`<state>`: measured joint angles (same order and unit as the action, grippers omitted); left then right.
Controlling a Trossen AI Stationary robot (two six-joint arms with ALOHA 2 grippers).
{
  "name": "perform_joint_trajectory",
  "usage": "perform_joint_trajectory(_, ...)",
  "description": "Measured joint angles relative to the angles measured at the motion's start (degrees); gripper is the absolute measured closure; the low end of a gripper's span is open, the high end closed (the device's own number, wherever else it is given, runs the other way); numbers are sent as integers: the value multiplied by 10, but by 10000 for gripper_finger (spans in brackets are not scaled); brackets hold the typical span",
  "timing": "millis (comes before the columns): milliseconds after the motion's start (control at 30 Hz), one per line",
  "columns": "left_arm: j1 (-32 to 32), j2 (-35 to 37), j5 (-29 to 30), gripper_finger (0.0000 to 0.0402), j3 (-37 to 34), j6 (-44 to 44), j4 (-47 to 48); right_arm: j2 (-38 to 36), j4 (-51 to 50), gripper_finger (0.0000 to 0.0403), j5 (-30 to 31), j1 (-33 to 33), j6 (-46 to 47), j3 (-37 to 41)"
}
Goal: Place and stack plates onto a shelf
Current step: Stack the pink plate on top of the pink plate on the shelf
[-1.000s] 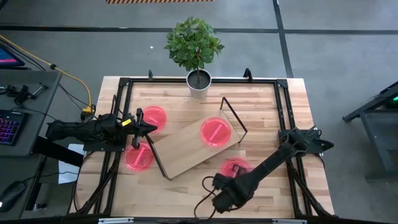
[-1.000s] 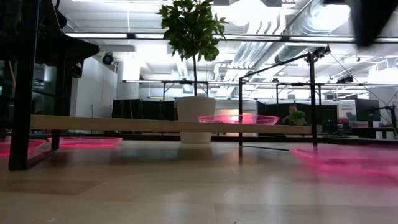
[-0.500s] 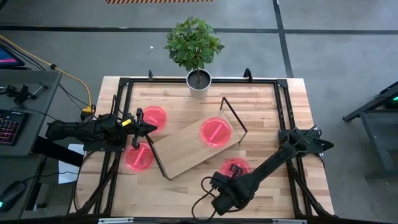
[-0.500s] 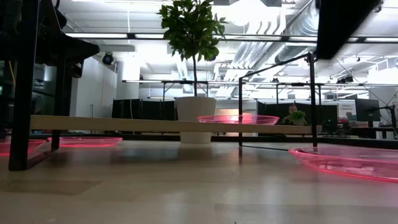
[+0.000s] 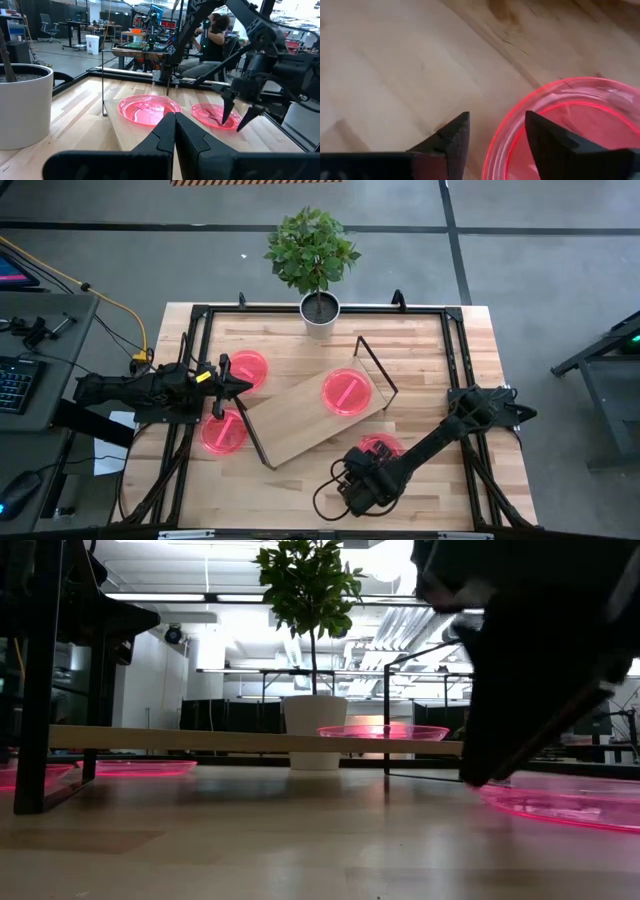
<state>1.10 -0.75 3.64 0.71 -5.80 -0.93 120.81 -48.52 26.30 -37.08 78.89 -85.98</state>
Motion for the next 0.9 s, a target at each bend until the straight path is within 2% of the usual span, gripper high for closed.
perform_joint_trajectory(133, 0, 0, 0, 402, 0, 0, 0, 0, 34, 223, 25, 0, 23, 25)
perform_joint_trajectory(300, 0, 0, 0, 401, 0, 0, 0, 0, 18, 231, 50, -1, 33, 26)
perform_joint_trajectory(900, 0, 0, 0, 401, 0, 0, 0, 22, -20, 238, 10, -1, 61, 23)
